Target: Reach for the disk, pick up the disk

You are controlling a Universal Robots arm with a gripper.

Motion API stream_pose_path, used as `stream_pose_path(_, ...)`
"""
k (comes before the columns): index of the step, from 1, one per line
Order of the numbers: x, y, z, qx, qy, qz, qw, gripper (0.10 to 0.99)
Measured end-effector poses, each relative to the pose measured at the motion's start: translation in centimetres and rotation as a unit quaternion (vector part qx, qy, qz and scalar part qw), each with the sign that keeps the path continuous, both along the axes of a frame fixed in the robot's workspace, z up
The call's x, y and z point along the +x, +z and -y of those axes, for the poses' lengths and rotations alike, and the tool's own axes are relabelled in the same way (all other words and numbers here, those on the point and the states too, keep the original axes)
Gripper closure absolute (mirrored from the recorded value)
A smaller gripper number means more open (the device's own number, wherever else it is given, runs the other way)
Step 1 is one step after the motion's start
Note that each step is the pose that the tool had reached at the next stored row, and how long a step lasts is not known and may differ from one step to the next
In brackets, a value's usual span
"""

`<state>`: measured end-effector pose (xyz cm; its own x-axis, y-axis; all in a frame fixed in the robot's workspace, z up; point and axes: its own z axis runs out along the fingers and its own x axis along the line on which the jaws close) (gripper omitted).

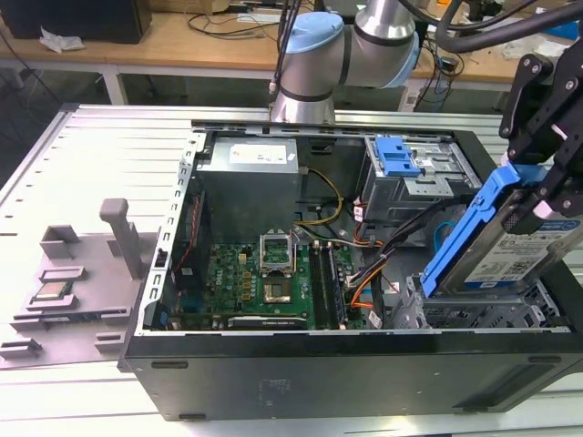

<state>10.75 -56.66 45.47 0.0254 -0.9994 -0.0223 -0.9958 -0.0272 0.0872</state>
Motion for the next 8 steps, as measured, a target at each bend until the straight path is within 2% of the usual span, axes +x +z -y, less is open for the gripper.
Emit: stream_pose_path(8, 0.02, -0.01, 0.0, 0.0001, 0.0, 0.0, 1.0, 0.722)
